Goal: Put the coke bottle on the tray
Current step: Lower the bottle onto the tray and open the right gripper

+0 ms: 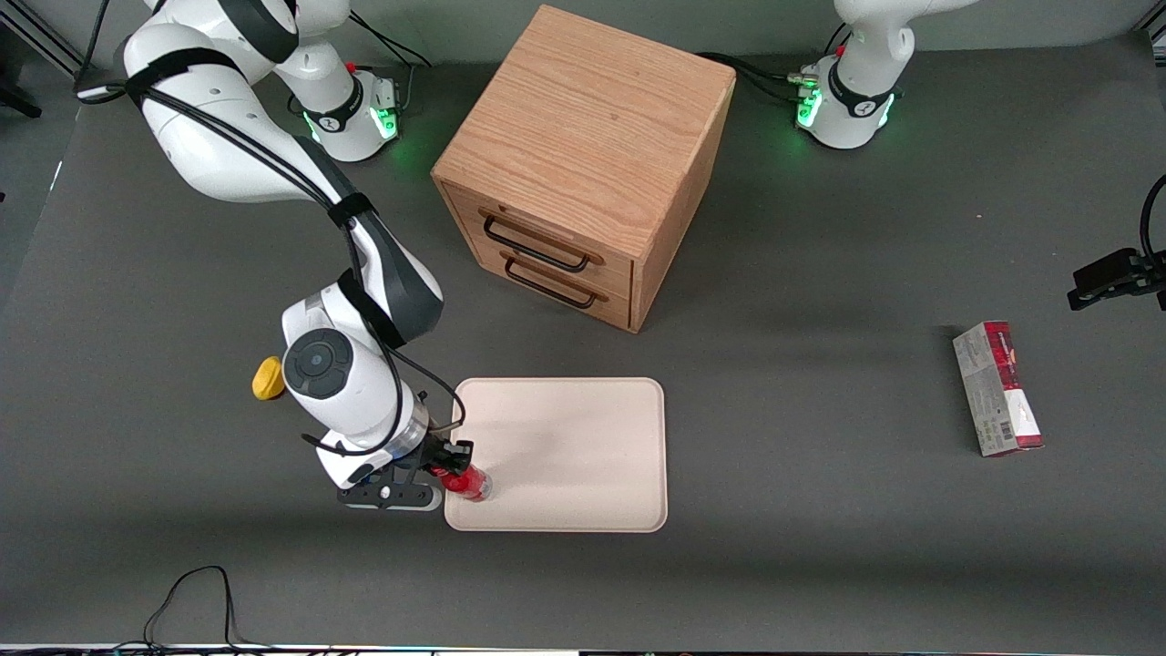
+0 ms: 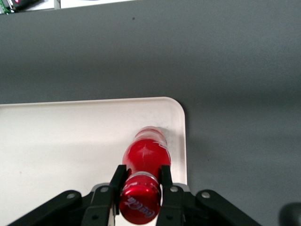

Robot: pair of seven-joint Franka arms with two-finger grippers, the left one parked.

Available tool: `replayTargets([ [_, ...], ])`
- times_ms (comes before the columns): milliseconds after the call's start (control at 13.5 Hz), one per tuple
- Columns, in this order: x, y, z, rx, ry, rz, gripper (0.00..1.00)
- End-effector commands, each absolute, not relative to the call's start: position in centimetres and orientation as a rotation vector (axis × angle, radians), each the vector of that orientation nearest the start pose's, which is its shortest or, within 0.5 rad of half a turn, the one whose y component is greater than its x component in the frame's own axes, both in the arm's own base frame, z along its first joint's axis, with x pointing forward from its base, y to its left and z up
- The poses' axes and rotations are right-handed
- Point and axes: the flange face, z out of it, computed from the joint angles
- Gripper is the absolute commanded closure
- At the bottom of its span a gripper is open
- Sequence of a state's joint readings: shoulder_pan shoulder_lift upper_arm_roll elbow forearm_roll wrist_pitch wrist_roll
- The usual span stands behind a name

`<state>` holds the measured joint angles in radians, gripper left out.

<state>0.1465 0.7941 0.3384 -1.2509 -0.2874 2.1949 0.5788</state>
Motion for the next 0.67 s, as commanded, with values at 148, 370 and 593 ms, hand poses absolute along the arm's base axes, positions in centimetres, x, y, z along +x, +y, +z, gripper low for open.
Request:
replayTargets([
  [148,71.1,28.5,32.4,-3.056,0.095,-0.343,0.01],
  [370,71.2,28.3,32.6,-3.052,0.097,-0.357,0.0],
  [593,71.9,27.7,35.0,-3.035,0.121,-0.413,0.0],
])
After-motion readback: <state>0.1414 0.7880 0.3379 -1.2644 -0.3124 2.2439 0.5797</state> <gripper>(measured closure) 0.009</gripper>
